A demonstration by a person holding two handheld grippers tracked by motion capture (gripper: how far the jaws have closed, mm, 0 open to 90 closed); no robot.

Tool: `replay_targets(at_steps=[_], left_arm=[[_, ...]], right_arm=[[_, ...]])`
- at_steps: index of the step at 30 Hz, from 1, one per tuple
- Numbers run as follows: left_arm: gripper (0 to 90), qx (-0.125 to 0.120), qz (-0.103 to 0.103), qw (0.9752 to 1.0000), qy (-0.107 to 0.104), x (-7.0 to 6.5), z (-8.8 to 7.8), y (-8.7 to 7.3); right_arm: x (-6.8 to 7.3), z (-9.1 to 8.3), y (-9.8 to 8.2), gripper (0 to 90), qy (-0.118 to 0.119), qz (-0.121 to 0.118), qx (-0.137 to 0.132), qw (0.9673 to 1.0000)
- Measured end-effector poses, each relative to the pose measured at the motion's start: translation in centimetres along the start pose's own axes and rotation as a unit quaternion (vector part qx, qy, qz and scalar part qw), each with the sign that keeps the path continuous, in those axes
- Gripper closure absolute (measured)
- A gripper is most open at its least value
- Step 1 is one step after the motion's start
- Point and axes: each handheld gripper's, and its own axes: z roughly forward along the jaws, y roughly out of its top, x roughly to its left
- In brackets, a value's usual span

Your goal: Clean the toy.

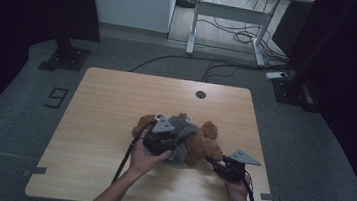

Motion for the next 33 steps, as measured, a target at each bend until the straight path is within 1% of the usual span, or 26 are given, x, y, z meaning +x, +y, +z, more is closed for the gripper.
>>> replay_targets(at_steps=[2, 4, 5, 7, 8, 11, 13, 15, 19, 23, 25, 27, 28, 29, 33], left_arm=[[78.7, 0.020, 0.012, 0.9997, -0.003, -0.8, 1.4, 0.1], [78.6, 0.038, 0.023, 0.9990, -0.005, -1.4, 2.6, -0.2], [78.6, 0.042, 0.024, 0.9988, -0.004, -1.6, 3.0, -0.4], [78.6, 0.049, 0.018, 0.9986, -0.004, -1.7, 3.6, -0.9], [78.6, 0.050, 0.012, 0.9986, -0.007, -1.6, 3.9, -1.3], [78.7, 0.050, 0.002, 0.9986, -0.014, -1.5, 4.2, -2.0], [78.8, 0.052, -0.001, 0.9985, -0.017, -1.5, 4.2, -2.3], [78.8, 0.054, 0.002, 0.9984, -0.016, -1.5, 4.2, -2.5], [78.8, 0.049, 0.000, 0.9987, -0.014, -1.2, 3.8, -2.9], [78.8, 0.039, -0.012, 0.9991, -0.008, -0.2, 2.5, -3.4], [78.8, 0.039, -0.015, 0.9991, -0.004, 0.3, 1.8, -3.7], [78.8, 0.037, -0.015, 0.9992, 0.006, 0.8, 1.0, -4.2], [78.8, 0.037, -0.008, 0.9991, 0.021, 1.1, 0.5, -4.6], [78.8, 0.037, -0.007, 0.9989, 0.026, 1.3, 0.2, -4.9], [78.8, 0.029, -0.023, 0.9986, 0.038, 2.6, -1.4, -6.3]], right_arm=[[0.0, 0.0, 0.0, 62.7, 0.000, 0.000, 0.000, 1.0000], [0.0, 0.0, 0.0, 62.7, 0.000, -0.001, 0.000, 1.0000], [0.0, -0.1, 0.0, 62.7, 0.000, -0.002, 0.000, 1.0000], [0.0, -0.1, 0.0, 62.7, 0.000, 0.000, 0.001, 1.0000], [0.0, -0.1, 0.0, 62.7, 0.001, 0.001, 0.001, 1.0000], [-0.1, -0.1, 0.0, 62.6, 0.002, 0.001, 0.003, 1.0000], [-0.1, -0.1, 0.0, 62.7, 0.004, 0.003, 0.004, 1.0000], [-0.1, -0.1, 0.0, 62.7, 0.004, 0.004, 0.004, 1.0000], [-0.1, -0.1, 0.0, 62.7, 0.003, 0.002, 0.004, 1.0000], [0.0, -0.1, 0.0, 62.6, 0.002, 0.002, 0.002, 1.0000], [-0.1, -0.1, 0.1, 62.7, 0.003, 0.001, 0.003, 1.0000], [-0.1, -0.1, 0.1, 62.7, 0.004, 0.002, 0.002, 1.0000], [-0.1, -0.1, 0.1, 62.6, 0.004, 0.002, 0.002, 1.0000], [-0.1, -0.1, 0.1, 62.6, 0.004, 0.001, 0.002, 1.0000], [-0.1, -0.1, 0.1, 62.6, 0.006, 0.000, 0.004, 1.0000]])
